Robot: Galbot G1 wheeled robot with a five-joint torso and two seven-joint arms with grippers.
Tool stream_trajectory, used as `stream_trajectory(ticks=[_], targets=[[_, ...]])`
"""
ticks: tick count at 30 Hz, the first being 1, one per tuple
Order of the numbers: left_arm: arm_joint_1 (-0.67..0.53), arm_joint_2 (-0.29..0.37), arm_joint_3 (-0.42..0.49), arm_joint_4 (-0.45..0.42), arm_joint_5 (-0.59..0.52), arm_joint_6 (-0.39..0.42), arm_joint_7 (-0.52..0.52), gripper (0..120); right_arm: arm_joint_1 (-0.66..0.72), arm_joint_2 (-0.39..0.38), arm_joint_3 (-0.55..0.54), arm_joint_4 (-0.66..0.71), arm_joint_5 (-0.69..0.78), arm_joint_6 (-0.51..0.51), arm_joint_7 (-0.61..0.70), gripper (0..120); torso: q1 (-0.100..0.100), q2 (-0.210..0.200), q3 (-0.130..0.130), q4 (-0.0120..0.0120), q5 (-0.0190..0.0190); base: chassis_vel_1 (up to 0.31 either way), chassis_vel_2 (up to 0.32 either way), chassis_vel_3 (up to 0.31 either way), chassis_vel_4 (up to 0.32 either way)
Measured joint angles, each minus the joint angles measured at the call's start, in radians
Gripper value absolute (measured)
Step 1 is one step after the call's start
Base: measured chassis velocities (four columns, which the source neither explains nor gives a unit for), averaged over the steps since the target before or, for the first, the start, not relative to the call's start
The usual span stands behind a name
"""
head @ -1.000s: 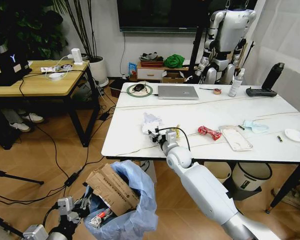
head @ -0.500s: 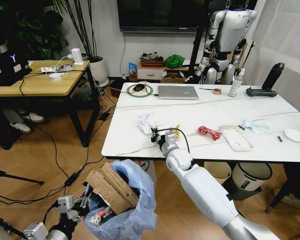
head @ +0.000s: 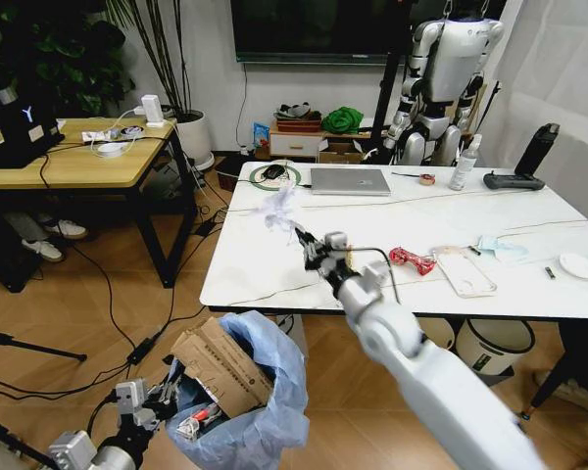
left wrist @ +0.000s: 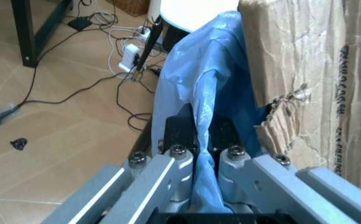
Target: Pick up the trash bin and place the trash from the table into it.
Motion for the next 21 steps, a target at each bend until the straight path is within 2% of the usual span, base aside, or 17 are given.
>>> stream_trajectory(ticks=[4, 9, 17, 21], targets=[[0.008, 0.002, -0.007, -0.006, -0.003, 0.001, -0.003, 0, -0.029, -0.082, -0.091, 0.079, -0.007, 0.046, -0.075, 0, 0.000, 0.000, 0.000, 0.0007, -0.0002, 0.000, 0.000, 0.000, 0.000], [0.011, 0.000, -0.010, -0.015, -0.005, 0.002, -0.004, 0, -0.045, -0.125, -0.163, 0.094, -0.040, 0.056, -0.122, 0, 0.000, 0.000, 0.000, 0.0006, -0.0001, 0.000, 0.000, 0.000, 0.000], [0.009, -0.018, -0.009, -0.024, -0.006, 0.004, -0.007, 0, -0.098, -0.116, -0.242, 0.029, -0.188, 0.095, -0.168, 0, 0.000, 0.000, 0.000, 0.0004, -0.0002, 0.000, 0.000, 0.000, 0.000], [0.008, -0.025, -0.007, -0.025, -0.005, 0.004, -0.008, 0, -0.107, -0.111, -0.244, 0.019, -0.214, 0.097, -0.168, 10, 0.000, 0.000, 0.000, 0.0005, -0.0002, 0.000, 0.000, 0.000, 0.000]])
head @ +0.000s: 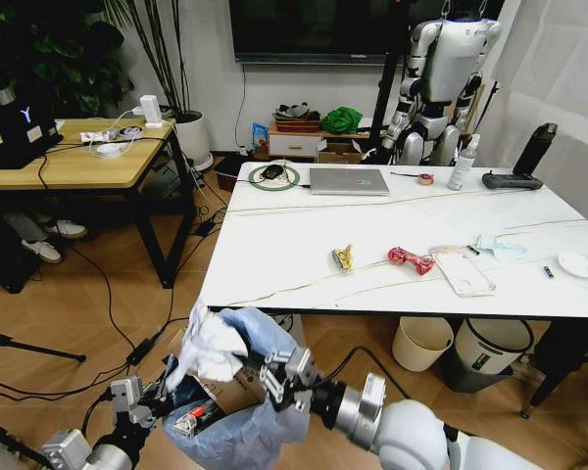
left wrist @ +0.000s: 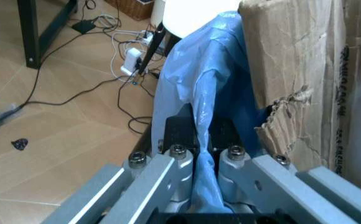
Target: Pick up the trash bin and place the trash from the table into it.
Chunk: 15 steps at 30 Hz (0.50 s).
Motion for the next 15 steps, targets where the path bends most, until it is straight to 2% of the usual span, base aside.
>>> stream_trajectory(ticks=[4, 7, 8, 12, 13, 15], targets=[[0.000, -0.008, 0.002, 0.000, 0.002, 0.000, -0.001, 0, -0.003, -0.004, 0.009, 0.001, -0.009, 0.002, 0.003, 28, 0.000, 0.000, 0.000, 0.0000, 0.0000, 0.000, 0.000, 0.000, 0.000], [0.000, -0.013, 0.003, 0.000, 0.004, 0.000, -0.001, 0, -0.005, -0.006, 0.022, 0.007, -0.013, 0.008, 0.006, 34, 0.000, 0.000, 0.000, 0.0001, 0.0000, 0.000, 0.000, 0.000, 0.000], [0.000, -0.015, 0.005, 0.001, 0.005, 0.001, -0.002, 0, -0.009, -0.005, 0.039, 0.012, -0.015, 0.012, 0.008, 40, 0.000, 0.000, 0.000, 0.0000, 0.0000, 0.000, 0.000, 0.000, 0.000], [-0.004, -0.019, 0.016, 0.033, 0.005, 0.002, -0.014, 0, -0.021, 0.030, 0.184, 0.041, 0.017, -0.006, 0.062, 58, 0.000, 0.000, 0.000, 0.0000, 0.0000, 0.000, 0.000, 0.000, 0.000], [-0.004, -0.019, 0.016, 0.033, 0.005, 0.002, -0.014, 0, -0.021, 0.030, 0.184, 0.041, 0.017, -0.006, 0.062, 58, 0.000, 0.000, 0.000, 0.0000, 0.0000, 0.000, 0.000, 0.000, 0.000], [-0.007, -0.020, 0.022, 0.044, 0.005, 0.002, -0.015, 0, -0.015, 0.057, 0.258, 0.043, 0.041, -0.057, 0.106, 64, 0.000, 0.000, 0.000, 0.0000, -0.0001, 0.000, 0.000, 0.000, 0.000]])
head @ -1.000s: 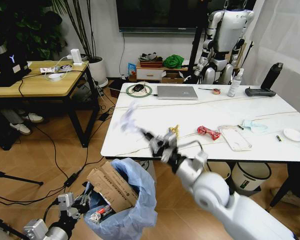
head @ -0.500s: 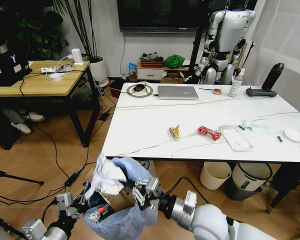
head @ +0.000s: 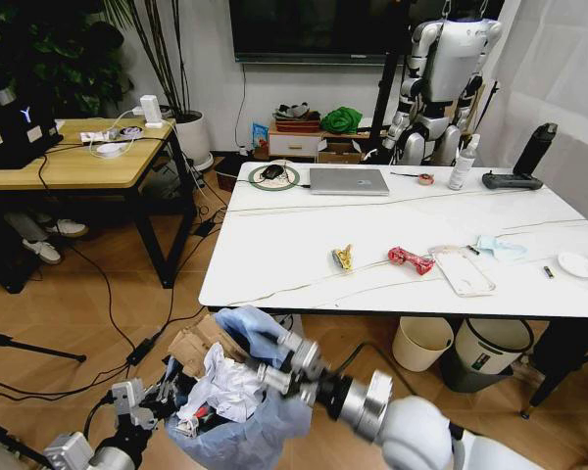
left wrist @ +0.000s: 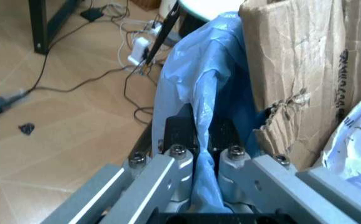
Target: Pick up the trash bin and place the trash from the table into it.
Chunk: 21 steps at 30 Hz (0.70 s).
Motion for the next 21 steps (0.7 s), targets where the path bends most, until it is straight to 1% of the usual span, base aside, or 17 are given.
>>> stream_trajectory(ticks=[1, 2, 3, 4, 5, 7, 8, 10, 11, 14, 15, 16, 18, 21], targets=[[-0.003, -0.002, 0.003, 0.004, 0.000, 0.000, -0.002, 0, 0.009, 0.027, 0.066, 0.002, 0.018, -0.084, 0.059, 70, 0.000, 0.000, 0.000, 0.0001, 0.0000, 0.000, 0.000, 0.000, 0.000], [-0.005, -0.004, 0.004, 0.005, 0.000, 0.000, -0.003, 0, 0.013, 0.042, 0.109, 0.002, 0.028, -0.148, 0.092, 74, 0.000, 0.000, 0.000, 0.0001, 0.0002, 0.000, 0.000, 0.000, 0.000], [-0.007, -0.007, 0.005, 0.006, 0.000, 0.000, -0.004, 0, 0.019, 0.066, 0.168, 0.000, 0.052, -0.249, 0.127, 79, 0.000, 0.000, 0.000, 0.0000, -0.0002, 0.000, 0.000, 0.000, 0.000], [-0.008, -0.008, 0.005, 0.006, 0.000, 0.000, -0.005, 0, 0.024, 0.089, 0.217, -0.012, 0.087, -0.325, 0.151, 82, 0.000, 0.000, 0.000, -0.0002, -0.0002, 0.000, 0.000, 0.000, 0.000], [-0.010, -0.009, 0.005, 0.005, 0.000, 0.001, -0.005, 0, 0.031, 0.120, 0.263, -0.038, 0.119, -0.393, 0.174, 88, 0.000, 0.000, 0.000, -0.0001, 0.0000, 0.000, 0.000, 0.000, 0.000], [-0.010, -0.009, 0.005, 0.005, 0.000, 0.001, -0.005, 0, 0.031, 0.120, 0.263, -0.038, 0.119, -0.393, 0.174, 88, 0.000, 0.000, 0.000, -0.0001, 0.0000, 0.000, 0.000, 0.000, 0.000], [-0.012, -0.009, 0.005, 0.001, 0.000, 0.001, -0.005, 0, 0.044, 0.164, 0.317, -0.094, 0.141, -0.455, 0.193, 94, 0.000, 0.000, 0.000, -0.0002, 0.0003, 0.000, 0.000, 0.000, 0.000], [-0.013, -0.009, 0.005, -0.005, 0.000, 0.001, -0.005, 0, 0.071, 0.225, 0.353, -0.188, 0.139, -0.490, 0.207, 99, 0.000, 0.000, 0.000, -0.0003, -0.0002, 0.000, 0.000, 0.000, 0.000], [-0.013, -0.009, 0.005, -0.008, 0.000, 0.001, -0.005, 0, 0.083, 0.248, 0.360, -0.225, 0.132, -0.498, 0.213, 100, 0.000, 0.000, 0.000, -0.0002, 0.0005, 0.000, 0.000, 0.000, 0.000], [-0.011, -0.005, 0.005, -0.016, 0.000, 0.001, -0.004, 0, 0.123, 0.305, 0.370, -0.331, 0.093, -0.506, 0.220, 100, 0.000, 0.000, 0.000, 0.0002, 0.0001, 0.000, 0.000, 0.000, 0.000], [-0.011, -0.005, 0.005, -0.016, 0.000, 0.001, -0.004, 0, 0.123, 0.305, 0.370, -0.331, 0.093, -0.506, 0.220, 100, 0.000, 0.000, 0.000, 0.0002, 0.0001, 0.000, 0.000, 0.000, 0.000], [-0.010, -0.002, 0.004, -0.018, 0.000, 0.001, -0.003, 0, 0.146, 0.325, 0.370, -0.385, 0.072, -0.506, 0.220, 100, 0.000, 0.000, 0.000, 0.0001, 0.0001, 0.000, 0.000, 0.000, 0.000], [-0.009, -0.001, 0.002, -0.021, 0.001, 0.001, -0.003, 0, 0.177, 0.349, 0.367, -0.445, 0.051, -0.506, 0.218, 100, 0.000, 0.000, 0.000, 0.0001, 0.0000, 0.000, 0.000, 0.000, 0.000], [-0.007, -0.002, 0.002, -0.023, 0.001, 0.001, -0.002, 0, 0.199, 0.361, 0.363, -0.480, 0.045, -0.509, 0.215, 100, 0.000, 0.000, 0.000, 0.0001, 0.0000, 0.000, 0.000, 0.000, 0.000]])
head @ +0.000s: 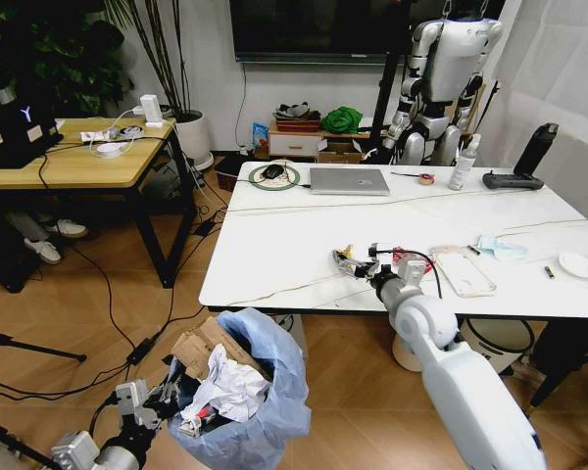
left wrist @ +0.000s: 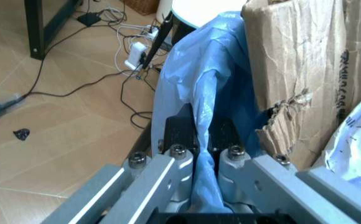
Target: Pick up the trash bin and place the trash from the table into it.
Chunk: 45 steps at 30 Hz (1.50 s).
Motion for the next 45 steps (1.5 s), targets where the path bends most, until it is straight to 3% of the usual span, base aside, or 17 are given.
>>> stream_trajectory(ticks=[7, 8, 13, 32, 36, 40, 41, 45], targets=[[-0.001, -0.004, 0.001, 0.000, 0.002, -0.001, 0.001, 0, 0.036, 0.017, -0.026, -0.078, -0.028, -0.001, -0.025, 95, 0.000, 0.000, 0.000, 0.0000, 0.0000, 0.000, 0.000, 0.000, 0.000], [-0.002, -0.004, 0.001, -0.001, 0.002, -0.001, 0.001, 0, 0.038, 0.019, -0.030, -0.092, -0.036, 0.004, -0.030, 86, 0.000, 0.000, 0.000, 0.0000, 0.0000, 0.000, 0.000, 0.000, 0.000], [-0.004, -0.005, 0.001, -0.002, 0.002, -0.001, 0.001, 0, 0.041, 0.016, -0.032, -0.107, -0.042, 0.018, -0.044, 63, 0.000, 0.000, 0.000, -0.0003, 0.0000, 0.000, 0.000, 0.000, 0.000], [-0.019, 0.000, 0.002, 0.013, -0.005, -0.002, 0.003, 0, 0.027, 0.012, -0.034, -0.085, -0.041, 0.073, -0.089, 0, 0.000, 0.000, 0.000, 0.0000, 0.0001, 0.000, 0.000, 0.000, 0.000], [-0.024, 0.001, 0.007, 0.017, -0.008, -0.002, 0.003, 0, -0.005, -0.034, -0.042, 0.021, 0.042, 0.124, -0.133, 0, 0.000, 0.000, 0.000, 0.0000, 0.0000, 0.000, 0.000, 0.000, 0.000], [-0.029, 0.005, 0.013, 0.019, -0.013, -0.002, 0.002, 0, -0.063, -0.163, -0.135, 0.223, 0.184, 0.194, -0.192, 0, 0.000, 0.000, 0.000, -0.0003, 0.0000, 0.000, 0.000, 0.000, 0.000], [-0.029, 0.005, 0.013, 0.019, -0.013, -0.002, 0.002, 0, -0.063, -0.163, -0.135, 0.223, 0.184, 0.194, -0.192, 0, 0.000, 0.000, 0.000, -0.0003, 0.0000, 0.000, 0.000, 0.000, 0.000], [-0.029, 0.011, 0.005, 0.015, -0.021, -0.001, 0.000, 0, -0.109, -0.288, -0.293, 0.413, 0.249, 0.269, -0.260, 0, 0.000, 0.000, 0.000, -0.0002, 0.0000, 0.000, 0.000, 0.000, 0.000]])
